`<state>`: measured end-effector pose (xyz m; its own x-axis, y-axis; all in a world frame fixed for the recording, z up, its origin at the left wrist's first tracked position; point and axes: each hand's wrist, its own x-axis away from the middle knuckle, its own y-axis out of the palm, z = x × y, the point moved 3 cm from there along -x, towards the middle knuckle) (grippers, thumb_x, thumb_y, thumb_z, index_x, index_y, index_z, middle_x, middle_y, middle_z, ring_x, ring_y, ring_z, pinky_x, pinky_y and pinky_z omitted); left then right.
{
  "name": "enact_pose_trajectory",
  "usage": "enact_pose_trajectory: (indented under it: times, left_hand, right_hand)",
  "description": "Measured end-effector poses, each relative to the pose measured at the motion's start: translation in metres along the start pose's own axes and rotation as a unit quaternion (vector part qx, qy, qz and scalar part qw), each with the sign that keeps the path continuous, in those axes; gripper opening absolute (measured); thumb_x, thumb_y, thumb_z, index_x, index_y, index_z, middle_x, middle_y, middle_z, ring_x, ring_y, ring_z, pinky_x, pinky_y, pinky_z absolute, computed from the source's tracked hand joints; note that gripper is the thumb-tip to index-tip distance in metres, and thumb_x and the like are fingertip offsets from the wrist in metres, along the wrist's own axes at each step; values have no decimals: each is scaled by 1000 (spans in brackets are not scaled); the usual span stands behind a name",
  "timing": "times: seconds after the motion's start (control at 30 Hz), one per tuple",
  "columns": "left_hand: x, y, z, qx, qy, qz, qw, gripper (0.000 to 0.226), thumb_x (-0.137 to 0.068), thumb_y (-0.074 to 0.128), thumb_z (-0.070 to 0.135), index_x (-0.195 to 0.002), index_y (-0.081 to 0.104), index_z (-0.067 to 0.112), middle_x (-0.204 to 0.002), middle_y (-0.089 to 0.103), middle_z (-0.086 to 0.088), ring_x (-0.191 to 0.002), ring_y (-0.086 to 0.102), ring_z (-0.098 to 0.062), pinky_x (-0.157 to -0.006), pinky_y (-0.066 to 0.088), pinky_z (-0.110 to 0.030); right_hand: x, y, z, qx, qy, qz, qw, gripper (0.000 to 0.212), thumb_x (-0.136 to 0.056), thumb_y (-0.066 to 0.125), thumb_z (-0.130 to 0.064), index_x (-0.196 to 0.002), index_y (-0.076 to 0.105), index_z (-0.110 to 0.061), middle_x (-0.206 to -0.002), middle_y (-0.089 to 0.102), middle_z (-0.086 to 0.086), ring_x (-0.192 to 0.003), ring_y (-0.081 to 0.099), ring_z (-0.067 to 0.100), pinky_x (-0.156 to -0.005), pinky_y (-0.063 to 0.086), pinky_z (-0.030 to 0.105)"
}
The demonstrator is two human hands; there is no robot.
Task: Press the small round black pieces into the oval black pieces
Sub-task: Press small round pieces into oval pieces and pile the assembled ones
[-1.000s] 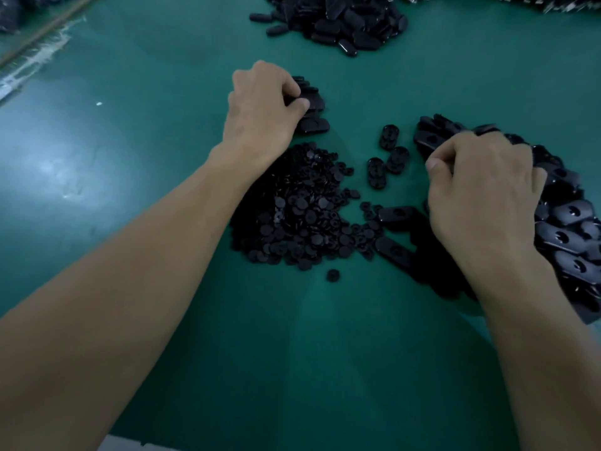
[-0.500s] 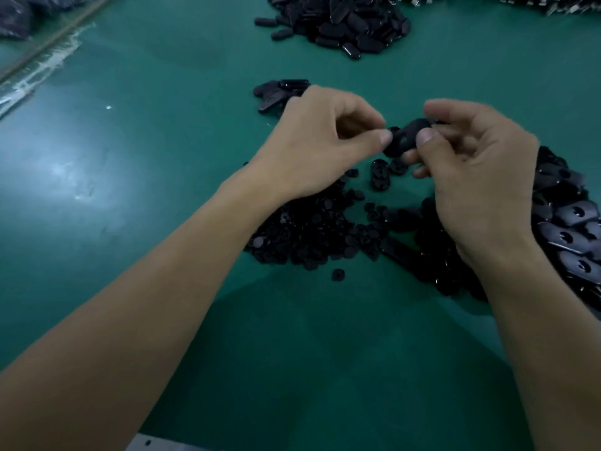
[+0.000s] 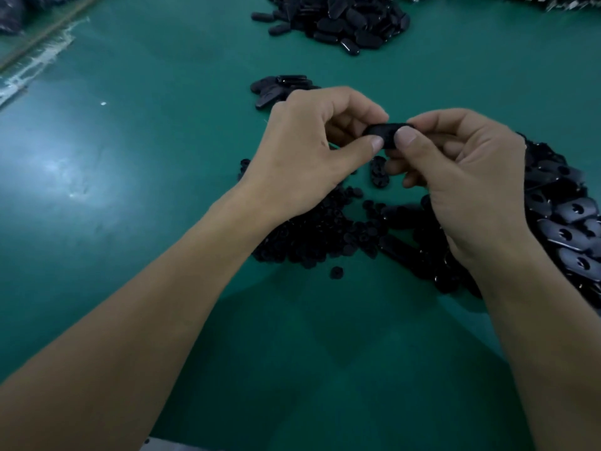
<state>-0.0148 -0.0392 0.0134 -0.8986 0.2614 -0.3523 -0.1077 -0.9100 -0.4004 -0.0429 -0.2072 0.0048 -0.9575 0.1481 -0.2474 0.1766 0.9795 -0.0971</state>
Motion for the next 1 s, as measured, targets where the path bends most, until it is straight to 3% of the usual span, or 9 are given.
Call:
enact_pose_trajectory:
  times: [0.1,0.23,0.4,0.57,0.63,0.7,0.8,0.93,1.0]
  left_hand:
    - [0,0,-2,2,-3,11,1000,12,-87,75,17,-99,74,17,-79,66,10,-72,63,-5,-74,50,-23]
    - [1,0,-5,39,-12,18,999,10,-87,76,14,-96,74,18,-80,71,-2,-75,70,-23,-75,60,-40]
    - [1,0,-7,98,-27,18,995,14,-90,73,4,-95,73,18,-75,72,3,-69,69,-11,-67,57,-25]
    - [1,-2,-5,100,-48,29,993,16,-94,67,4,-93,74,18,-74,73,6,-69,70,-9,-65,57,-27]
    - [3,-1,-2,77,-41,17,996,9,-91,71,10,-93,73,18,-72,73,3,-66,69,-16,-66,60,-40]
    - [5,2,1,59,-34,-4,998,7,-88,75,19,-94,72,20,-72,74,-7,-68,69,-34,-70,59,-52]
    - [6,5,2,59,-34,-19,997,15,-89,72,32,-97,71,19,-75,72,-23,-69,66,-49,-66,57,-60]
    - [6,5,3,52,-39,-22,998,10,-94,69,30,-103,69,24,-73,76,-7,-63,74,-21,-61,60,-33]
    - [4,3,1,55,-42,-2,998,3,-96,69,23,-97,70,25,-72,76,-2,-62,74,-16,-62,59,-29]
  right_hand:
    - [1,3,1,-16,2,-19,1000,8,-92,71,-15,-91,64,-18,-75,76,-1,-64,71,13,-58,50,19]
    - [2,6,0,-22,-3,-31,999,11,-94,68,-11,-91,61,-19,-75,75,-1,-64,70,12,-60,51,20]
    - [2,5,2,-17,0,-23,1000,5,-97,63,-13,-94,62,-17,-78,76,5,-67,73,15,-60,52,22]
    - [2,6,-1,3,-18,-26,999,12,-93,69,-14,-104,69,-19,-78,75,-2,-70,71,10,-65,53,20]
    - [1,6,-3,26,-42,-20,999,17,-93,68,-12,-106,72,-22,-80,72,-9,-73,65,6,-69,51,20]
    - [1,8,-5,36,-59,-25,997,26,-96,62,-8,-113,71,-25,-85,70,-17,-79,62,0,-74,50,18]
    - [4,14,-6,28,-64,-65,995,35,-98,55,0,-125,64,-21,-100,72,-19,-86,62,-4,-77,49,13]
    - [8,16,-8,-8,-61,-78,995,44,-95,61,4,-132,52,-19,-106,68,1,-90,70,3,-80,55,17]
    - [6,12,-6,0,-62,-42,997,44,-92,65,2,-127,53,-22,-109,66,4,-90,71,6,-80,57,20]
